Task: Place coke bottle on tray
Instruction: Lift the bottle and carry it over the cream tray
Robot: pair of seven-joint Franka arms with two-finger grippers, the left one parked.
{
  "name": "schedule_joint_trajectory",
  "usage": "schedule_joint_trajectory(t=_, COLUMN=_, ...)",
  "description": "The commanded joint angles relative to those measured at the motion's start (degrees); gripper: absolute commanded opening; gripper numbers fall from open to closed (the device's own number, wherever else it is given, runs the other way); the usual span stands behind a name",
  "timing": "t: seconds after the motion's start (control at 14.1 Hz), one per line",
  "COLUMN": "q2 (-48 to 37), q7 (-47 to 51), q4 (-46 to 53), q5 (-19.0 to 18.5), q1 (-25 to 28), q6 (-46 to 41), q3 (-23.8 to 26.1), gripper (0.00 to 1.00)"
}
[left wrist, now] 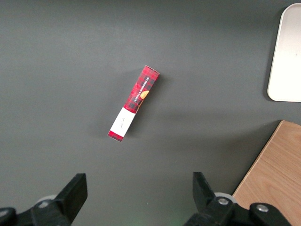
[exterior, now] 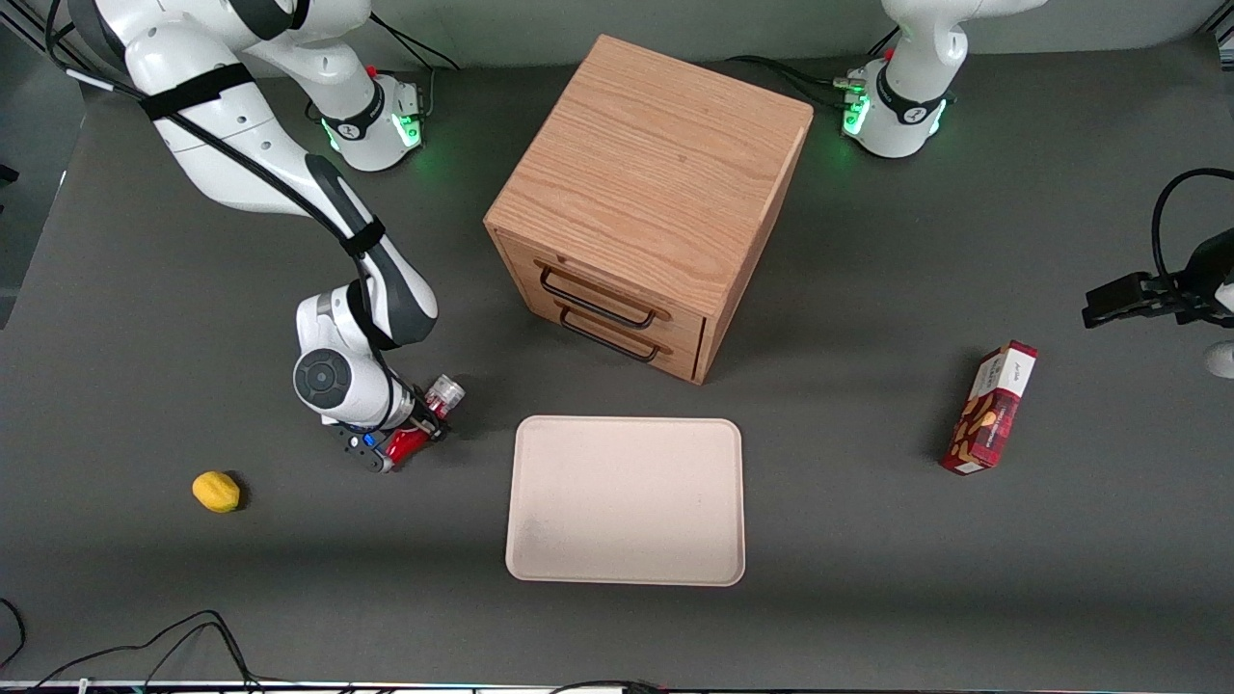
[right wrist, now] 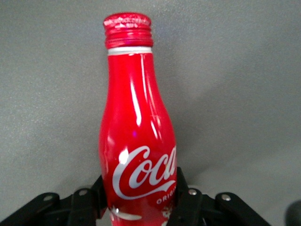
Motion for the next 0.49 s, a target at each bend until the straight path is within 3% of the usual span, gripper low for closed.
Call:
schedule_joint_trajectory(t=0.0, q2=-1.90, q7=-0.04, q4=1.00, q5=-1.34, q1=0.48, q6=-1.51, q3=0.10, gripper=0.00)
schedule_joint_trajectory(t=0.21, q2=-6.21, q7=-5.56, q4=8.19, q5=-0.73, q1=0.04, q6=-14.49, q3=0.71, gripper=0.00)
schedule_joint_trajectory(t=0.42, q2=-6.40, q7=-10.31, q4=21.35, q5=-0.55, q1=0.39, q6=-27.42, q3=2.03, gripper=0.00)
